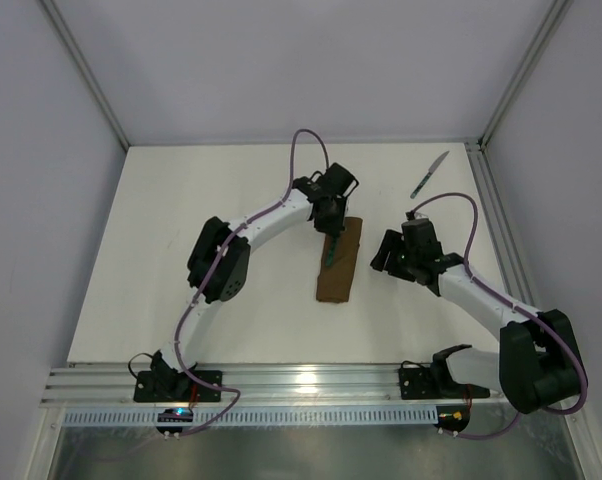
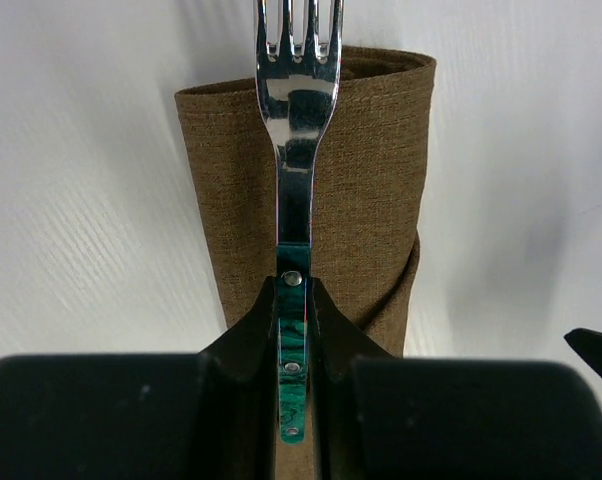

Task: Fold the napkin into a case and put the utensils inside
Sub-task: Insert the fork into the folded napkin.

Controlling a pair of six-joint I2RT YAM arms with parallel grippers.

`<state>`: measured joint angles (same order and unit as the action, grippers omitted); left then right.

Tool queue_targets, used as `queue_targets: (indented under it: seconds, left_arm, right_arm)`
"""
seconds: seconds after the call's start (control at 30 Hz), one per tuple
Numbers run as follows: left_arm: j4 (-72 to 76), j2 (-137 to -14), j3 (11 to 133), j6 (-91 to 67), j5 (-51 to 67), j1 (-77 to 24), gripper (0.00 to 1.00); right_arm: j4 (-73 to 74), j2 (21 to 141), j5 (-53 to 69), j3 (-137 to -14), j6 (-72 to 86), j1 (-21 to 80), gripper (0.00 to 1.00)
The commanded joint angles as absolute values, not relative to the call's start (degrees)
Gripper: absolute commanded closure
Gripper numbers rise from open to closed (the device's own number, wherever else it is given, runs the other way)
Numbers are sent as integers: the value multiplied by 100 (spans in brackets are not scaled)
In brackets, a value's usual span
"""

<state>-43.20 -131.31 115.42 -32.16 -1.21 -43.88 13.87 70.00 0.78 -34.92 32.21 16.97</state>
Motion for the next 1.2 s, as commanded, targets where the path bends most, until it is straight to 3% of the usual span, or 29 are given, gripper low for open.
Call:
queue_targets:
  seconds: [0.0, 0.2, 0.5, 0.67, 0.77, 1.17]
  left_arm:
    - [-4149, -12867, 11225, -3410, -210, -4430, 100]
    - [-3429, -12867, 10942, -3147, -492, -4447, 100]
    - [-3788, -12779, 11575, -3041, -448, -4465, 100]
    - [-3789, -12648, 11303, -2980, -290, -4482, 100]
    - [-3709, -12577, 11250, -2857, -483, -4544, 100]
    - [-3621, -12683, 11329, -2795, -615, -4562, 100]
  right_arm:
    - [906, 6961, 395, -3533, 3542, 1854, 36]
    - [853, 7058, 431, -3533, 3568, 1942, 36]
    - [862, 6961, 404, -3586, 3551, 1995, 38]
    - [580, 7031, 536, -4470, 3525, 1925, 57]
    - [432, 7505, 729, -5025, 3463, 1654, 64]
    - [44, 9527, 1556, -6302, 3858, 1520, 66]
